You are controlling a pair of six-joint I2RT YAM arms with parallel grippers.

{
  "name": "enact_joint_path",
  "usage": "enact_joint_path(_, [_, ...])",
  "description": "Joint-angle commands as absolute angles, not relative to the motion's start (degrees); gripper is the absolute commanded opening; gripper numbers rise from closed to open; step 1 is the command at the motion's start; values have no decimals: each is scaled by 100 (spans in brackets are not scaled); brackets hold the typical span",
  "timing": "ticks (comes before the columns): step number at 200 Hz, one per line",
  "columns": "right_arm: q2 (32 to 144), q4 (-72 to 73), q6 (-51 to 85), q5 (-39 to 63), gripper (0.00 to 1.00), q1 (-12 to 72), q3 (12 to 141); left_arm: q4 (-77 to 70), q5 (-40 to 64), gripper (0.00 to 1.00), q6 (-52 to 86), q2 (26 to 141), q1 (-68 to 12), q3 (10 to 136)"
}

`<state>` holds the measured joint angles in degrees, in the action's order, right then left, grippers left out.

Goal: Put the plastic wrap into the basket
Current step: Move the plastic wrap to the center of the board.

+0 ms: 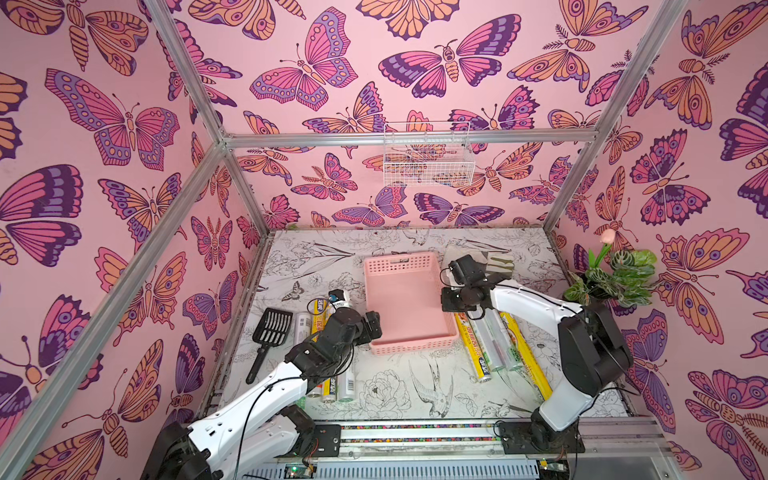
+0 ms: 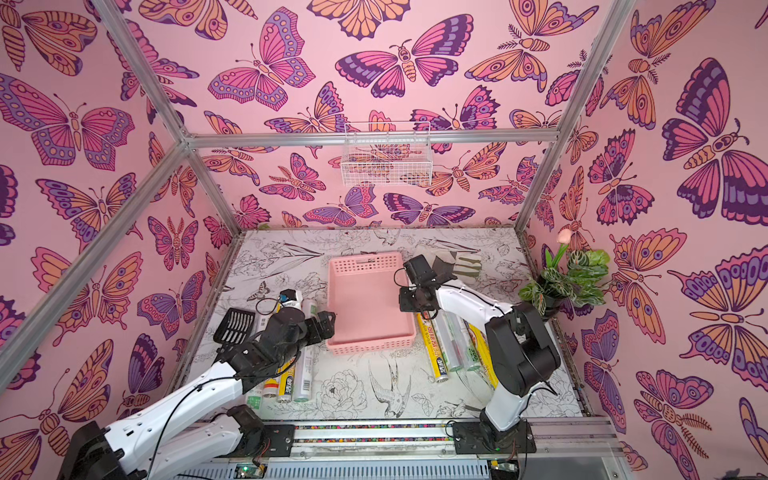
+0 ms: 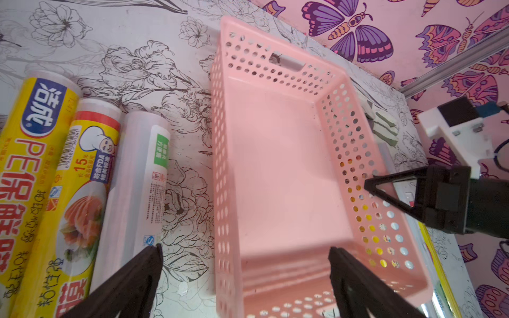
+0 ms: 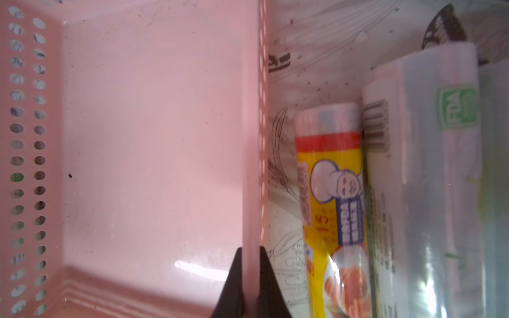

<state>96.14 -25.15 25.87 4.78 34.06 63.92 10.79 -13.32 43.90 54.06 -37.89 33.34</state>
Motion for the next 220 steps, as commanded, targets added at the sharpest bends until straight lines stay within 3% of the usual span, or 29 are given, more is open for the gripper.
enact_joint_path(1, [9281,-2748,2607,394,6,3638,6120,1160,-1032,100,4222,5400,-3762,3512])
enact_joint_path(26, [9037,-2946,2731,-16,8,3876,5825,1163,-753,100,4135,5522,-3762,3644])
enact_joint_path(91, [8510,-2909,3090,158,14,4265,5362,1161,-445,100,4140,5791,-3783,3744])
enact_joint_path(104, [8448,-2875,3147,244,19,4308,5336,1167,-431,100,4153,5809,-3788,3716])
enact_joint_path(160, [8118,-3562,2985,-420,30,4321,5592,1971,-1173,100,4136,5330,-3730,3570])
enact_joint_path(184, [7669,-3566,2908,-478,31,4317,5643,2617,-1490,100,4044,4807,-3383,3523])
enact_joint_path(220, [7102,-2425,2837,576,35,4422,5440,3463,-1652,100,4030,4034,-2401,3310])
